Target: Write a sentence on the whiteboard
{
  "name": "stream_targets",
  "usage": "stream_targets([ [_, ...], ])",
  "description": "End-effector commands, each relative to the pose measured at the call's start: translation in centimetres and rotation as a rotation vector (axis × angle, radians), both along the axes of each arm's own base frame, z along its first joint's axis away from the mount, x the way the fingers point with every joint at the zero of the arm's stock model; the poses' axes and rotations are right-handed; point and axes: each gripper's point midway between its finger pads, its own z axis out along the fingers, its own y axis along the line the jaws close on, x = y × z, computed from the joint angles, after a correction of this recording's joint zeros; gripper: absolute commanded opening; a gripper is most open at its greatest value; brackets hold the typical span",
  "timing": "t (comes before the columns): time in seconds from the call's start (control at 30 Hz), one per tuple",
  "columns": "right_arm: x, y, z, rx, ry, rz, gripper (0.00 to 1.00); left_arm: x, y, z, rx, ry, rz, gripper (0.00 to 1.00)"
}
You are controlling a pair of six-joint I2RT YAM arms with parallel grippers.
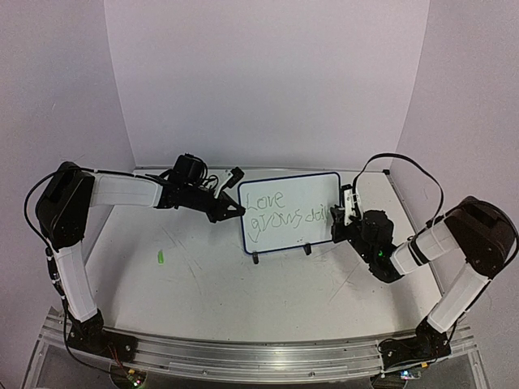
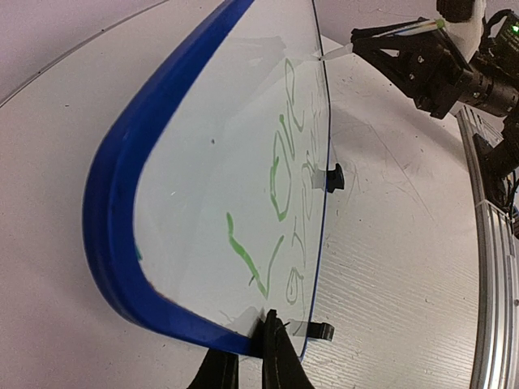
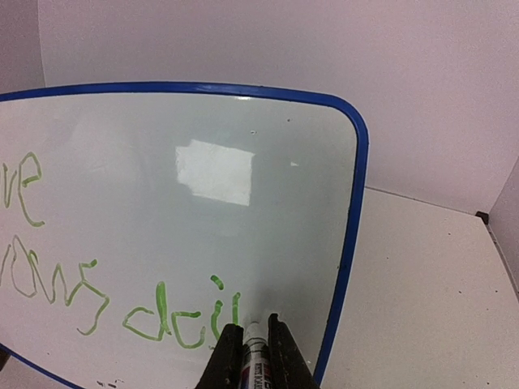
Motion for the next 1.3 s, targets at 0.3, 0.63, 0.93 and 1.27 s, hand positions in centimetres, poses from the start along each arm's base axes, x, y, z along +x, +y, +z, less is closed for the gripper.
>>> stream_targets([
  [0.3, 0.4, 0.0, 0.3, 0.006, 0.005, -0.011, 0.0, -0.6, 4.5, -8.1, 0.311, 0.041, 0.059, 0.0],
  [0.63, 0.3, -0.6, -0.8, 0.025, 0.041, -0.042, 0.0, -0.7, 4.5, -8.2, 0.311, 0.042, 0.057, 0.0],
  [0.93, -0.1, -0.8, -1.0, 0.037, 0.053, -0.042, 0.0, -0.7, 4.4, -8.4, 0.312, 0.047, 0.056, 0.0],
  [1.27, -0.3, -1.6, -1.9, 0.062, 0.075, -0.081, 0.0, -0.7, 4.4, -8.4, 0.312, 0.048, 0.054, 0.0],
])
